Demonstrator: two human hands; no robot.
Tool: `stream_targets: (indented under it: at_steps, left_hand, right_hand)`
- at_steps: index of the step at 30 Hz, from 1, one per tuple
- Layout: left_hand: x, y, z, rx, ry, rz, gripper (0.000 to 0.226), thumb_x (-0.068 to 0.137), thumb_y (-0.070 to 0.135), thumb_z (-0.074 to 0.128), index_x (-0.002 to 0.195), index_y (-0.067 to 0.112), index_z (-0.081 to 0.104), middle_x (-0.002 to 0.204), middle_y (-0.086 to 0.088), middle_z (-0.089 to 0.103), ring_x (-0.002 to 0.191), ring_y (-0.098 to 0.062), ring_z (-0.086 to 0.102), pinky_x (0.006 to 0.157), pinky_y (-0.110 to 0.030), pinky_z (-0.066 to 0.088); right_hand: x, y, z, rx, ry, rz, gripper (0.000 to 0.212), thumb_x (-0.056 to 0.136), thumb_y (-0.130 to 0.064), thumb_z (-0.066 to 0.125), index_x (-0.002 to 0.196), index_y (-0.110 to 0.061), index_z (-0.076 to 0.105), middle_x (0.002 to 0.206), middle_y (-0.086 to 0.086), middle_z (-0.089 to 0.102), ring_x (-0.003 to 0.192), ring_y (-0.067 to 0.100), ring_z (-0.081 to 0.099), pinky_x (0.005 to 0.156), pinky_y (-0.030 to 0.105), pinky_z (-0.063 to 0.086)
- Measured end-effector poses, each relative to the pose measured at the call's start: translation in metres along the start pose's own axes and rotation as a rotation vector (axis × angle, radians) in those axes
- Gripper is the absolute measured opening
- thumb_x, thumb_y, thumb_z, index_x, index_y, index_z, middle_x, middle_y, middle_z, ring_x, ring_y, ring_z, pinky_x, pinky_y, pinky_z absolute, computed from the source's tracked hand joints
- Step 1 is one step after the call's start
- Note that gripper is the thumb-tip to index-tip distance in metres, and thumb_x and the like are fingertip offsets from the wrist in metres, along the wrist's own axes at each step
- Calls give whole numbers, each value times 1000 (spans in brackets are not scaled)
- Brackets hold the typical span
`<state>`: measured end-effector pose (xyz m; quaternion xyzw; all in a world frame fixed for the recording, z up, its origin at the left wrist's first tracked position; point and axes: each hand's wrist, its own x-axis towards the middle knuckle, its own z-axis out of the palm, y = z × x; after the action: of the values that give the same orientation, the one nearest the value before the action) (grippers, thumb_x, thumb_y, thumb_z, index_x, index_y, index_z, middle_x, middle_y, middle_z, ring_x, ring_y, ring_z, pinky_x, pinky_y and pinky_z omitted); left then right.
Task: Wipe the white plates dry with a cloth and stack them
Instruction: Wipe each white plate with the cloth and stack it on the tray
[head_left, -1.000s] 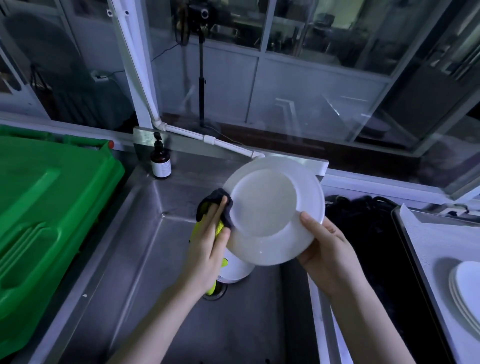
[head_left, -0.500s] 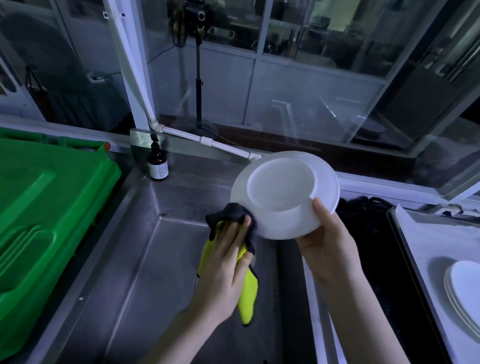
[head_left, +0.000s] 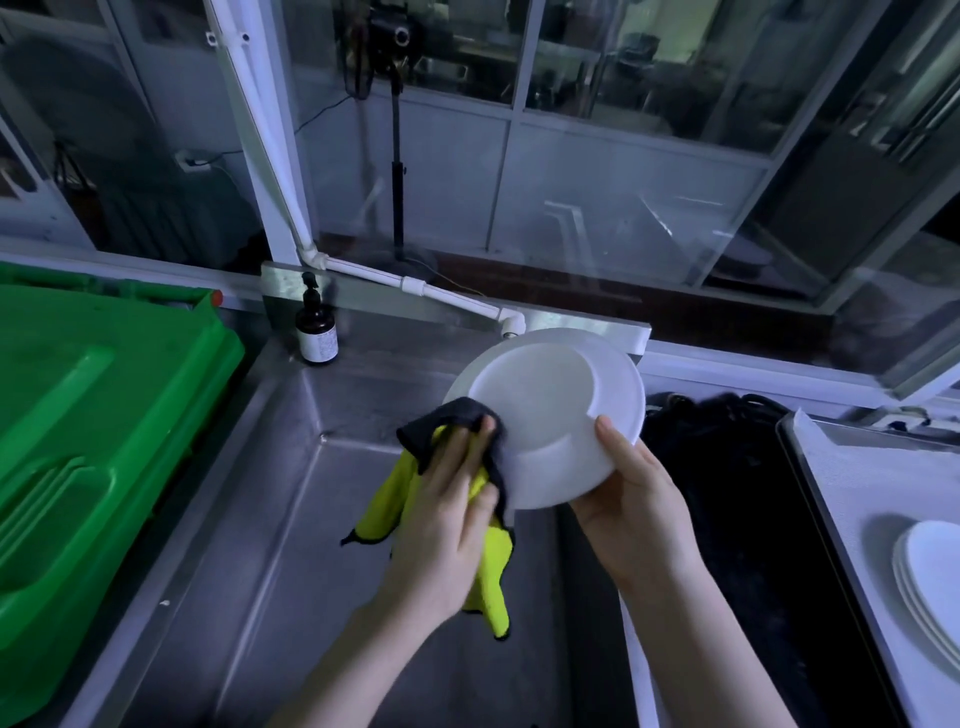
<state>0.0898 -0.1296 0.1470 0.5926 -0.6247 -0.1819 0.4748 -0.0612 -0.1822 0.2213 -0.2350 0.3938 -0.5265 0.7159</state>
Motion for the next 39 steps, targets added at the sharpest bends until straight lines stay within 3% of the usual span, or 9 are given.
stream_targets:
  at_steps: [4,7,11,16,20,23,27,31,39]
  left_hand:
    - [17,-11,-22,-274,82,-237,46,102,24,39,149,26,37,154,10,39,143,-4,33,113,-14,23]
    - [45,-10,-45,-205,23,-219,44,105,11,41,146,24,43,149,9,46,136,1,38,106,-3,24]
    - [73,12,-57,-59,-225,-14,45,104,13,43,141,38,36,154,7,37,146,-6,24,113,-8,12]
    - [68,24,-50,165,-387,349,40,100,24,42,137,23,58,144,8,50,145,-6,24,121,-25,12]
    - [61,14,-45,168,-341,381,43,102,23,44,146,25,46,155,8,37,151,-10,13,122,-28,9]
    - [56,2,-45,130,-274,325,45,103,28,41,147,30,34,157,9,30,150,-11,19,122,-34,14]
    - [47,-15,-49,-147,-114,13,46,99,21,41,140,41,34,153,16,32,146,-1,25,121,-27,18]
    - [20,-24,-43,-183,-93,-107,47,102,19,41,142,43,31,155,22,25,146,7,15,120,-19,14]
    - [-11,5,-18,112,-149,241,49,105,41,29,153,38,25,156,17,31,146,-4,23,119,-24,16]
  right_hand:
    - [-8,-4,-4,-21,-92,13,38,89,-19,58,122,0,65,123,19,69,112,31,67,92,39,55]
    - [-13,-2,-6,-140,-167,74,38,85,-19,63,118,1,68,116,19,72,103,30,70,85,37,58]
    - [-15,1,1,-404,-245,164,38,79,-19,69,108,5,70,101,21,73,88,29,69,74,35,57]
    - [-13,6,7,-552,-346,225,34,81,-16,71,104,8,69,105,24,69,94,32,67,86,42,51]
    - [-11,4,6,-515,-357,220,27,83,-16,71,102,5,71,102,22,71,92,31,69,81,37,54]
    - [-9,2,4,-452,-333,226,24,81,-19,73,99,-3,76,100,19,73,88,27,71,75,32,58]
    - [-8,-7,-1,-412,-258,177,30,76,-18,76,101,-1,76,104,21,74,90,29,71,78,34,59]
    - [-6,-15,-8,-349,-197,144,42,74,-22,72,108,4,73,111,24,72,96,32,71,82,37,59]
    - [-7,-4,1,-314,-186,117,18,82,-19,66,89,-7,78,93,19,75,81,26,73,70,33,60]
